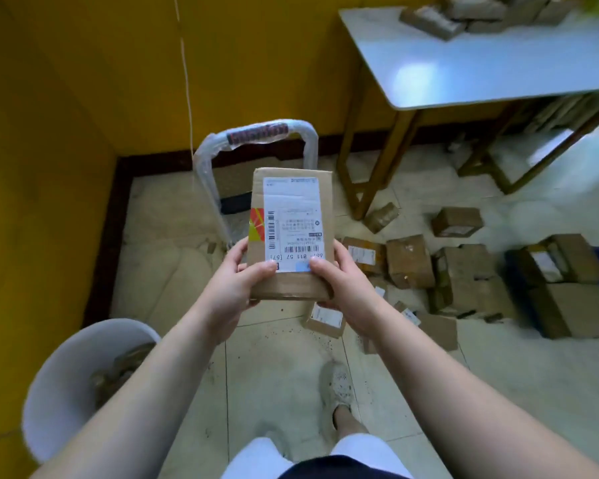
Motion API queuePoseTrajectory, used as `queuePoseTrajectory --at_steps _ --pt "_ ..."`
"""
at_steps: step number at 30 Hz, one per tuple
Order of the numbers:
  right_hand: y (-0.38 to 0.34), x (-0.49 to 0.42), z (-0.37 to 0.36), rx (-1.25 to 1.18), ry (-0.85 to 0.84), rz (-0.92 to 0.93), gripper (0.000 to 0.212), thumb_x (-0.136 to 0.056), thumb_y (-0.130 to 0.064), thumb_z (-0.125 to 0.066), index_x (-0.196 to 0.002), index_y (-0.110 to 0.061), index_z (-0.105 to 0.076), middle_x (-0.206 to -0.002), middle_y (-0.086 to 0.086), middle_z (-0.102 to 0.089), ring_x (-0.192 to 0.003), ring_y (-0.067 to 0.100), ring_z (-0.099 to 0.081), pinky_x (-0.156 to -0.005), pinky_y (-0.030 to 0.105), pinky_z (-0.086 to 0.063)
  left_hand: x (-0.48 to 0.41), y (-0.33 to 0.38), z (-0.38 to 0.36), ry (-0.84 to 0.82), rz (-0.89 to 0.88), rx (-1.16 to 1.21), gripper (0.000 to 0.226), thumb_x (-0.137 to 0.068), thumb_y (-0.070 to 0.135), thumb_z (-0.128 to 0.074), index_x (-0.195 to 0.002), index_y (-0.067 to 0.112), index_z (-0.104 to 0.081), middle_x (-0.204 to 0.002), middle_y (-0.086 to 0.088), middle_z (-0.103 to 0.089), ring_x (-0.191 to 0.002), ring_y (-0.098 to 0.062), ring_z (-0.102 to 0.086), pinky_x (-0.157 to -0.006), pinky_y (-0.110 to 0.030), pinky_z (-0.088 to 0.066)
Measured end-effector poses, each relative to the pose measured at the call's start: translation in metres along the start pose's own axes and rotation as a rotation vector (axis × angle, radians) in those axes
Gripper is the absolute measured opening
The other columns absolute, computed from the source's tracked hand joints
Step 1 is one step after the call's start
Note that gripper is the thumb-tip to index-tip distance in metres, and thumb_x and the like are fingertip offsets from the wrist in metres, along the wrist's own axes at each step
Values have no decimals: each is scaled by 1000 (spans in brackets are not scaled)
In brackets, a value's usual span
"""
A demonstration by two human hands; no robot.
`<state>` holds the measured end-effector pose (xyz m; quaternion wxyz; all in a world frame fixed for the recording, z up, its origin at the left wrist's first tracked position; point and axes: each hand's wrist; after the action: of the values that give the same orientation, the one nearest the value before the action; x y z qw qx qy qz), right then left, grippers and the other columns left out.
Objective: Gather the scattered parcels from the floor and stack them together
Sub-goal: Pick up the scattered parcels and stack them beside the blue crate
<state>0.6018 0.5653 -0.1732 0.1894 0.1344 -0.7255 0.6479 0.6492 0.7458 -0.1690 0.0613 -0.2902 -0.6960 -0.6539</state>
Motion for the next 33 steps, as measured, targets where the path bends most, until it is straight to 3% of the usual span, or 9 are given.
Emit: queuePoseTrajectory --at_steps 4,7,11,16,19,23,28,33 --pt "-21 56 14 -104 103 103 54 -88 -39 -63 -136 -29 -41 -119 -1 -65 -100 16 -68 -83 40 -57 39 31 -28 -170 -80 -97 69 -73 31 -74 -135 35 -42 -103 8 -72 -92 -12 -69 -74 -30 -54" --pt "-34 96 34 -110 137 190 52 -87 -41 -61 -135 -29 -43 -115 -3 -67 -96 13 -69 -74 29 -57 60 46 -61 -224 -132 -111 63 -72 38 -71 -131 38 -46 -106 9 -71 -99 -15 -67 -88 -41 -52" --pt "-40 151 75 -133 190 233 52 -79 -45 -61 -128 -32 -49 -113 -2 -69 -99 17 -68 -77 32 -56 81 51 -121 -305 -144 -93 67 -73 42 -68 -134 35 -42 -111 2 -70 -97 -18 -69 -69 -34 -56" --pt "-29 236 164 -175 334 237 42 -83 -49 -64 -120 -34 -51 -92 -7 -74 -85 15 -71 -64 25 -55 107 38 -237 -480 -154 -65 54 -78 32 -65 -129 31 -45 -105 -3 -73 -94 -24 -70 -64 -32 -57" --pt "-28 288 226 -204 428 274 45 -82 -47 -65 -122 -30 -52 -93 -4 -74 -84 17 -72 -62 24 -55 131 28 -317 -554 -186 -55 32 -91 22 -58 -121 28 -51 -102 -4 -73 -90 -23 -71 -60 -29 -57" --pt "-28 347 301 -197 535 340 20 -93 -37 -58 -112 -31 -58 -96 -6 -74 -86 14 -71 -64 23 -54 153 18 -413 -638 -217 -89 22 -93 26 -56 -114 32 -54 -103 -3 -73 -92 -24 -71 -65 -36 -60" --pt "-38 396 374 -198 617 360 15 -93 -40 -57 -108 -36 -59 -93 -8 -74 -83 13 -72 -62 24 -55 164 21 -505 -707 -228 -149 41 -88 37 -61 -127 33 -47 -107 -1 -72 -94 -24 -70 -77 -45 -58" --pt "-48 406 443 -133 695 387 21 -93 -46 -52 -112 -41 -58 -106 -6 -71 -86 17 -69 -59 29 -52 151 30 -577 -717 -271 -239 54 -84 45 -64 -134 34 -45 -107 4 -72 -90 -19 -71 -67 -36 -55"
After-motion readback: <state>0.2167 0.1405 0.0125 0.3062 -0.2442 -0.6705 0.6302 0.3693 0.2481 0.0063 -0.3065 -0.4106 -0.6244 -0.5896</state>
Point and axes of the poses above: each hand's wrist, its own x-axis away from the middle knuckle, its own z-axis out of the back of the hand, y = z × x
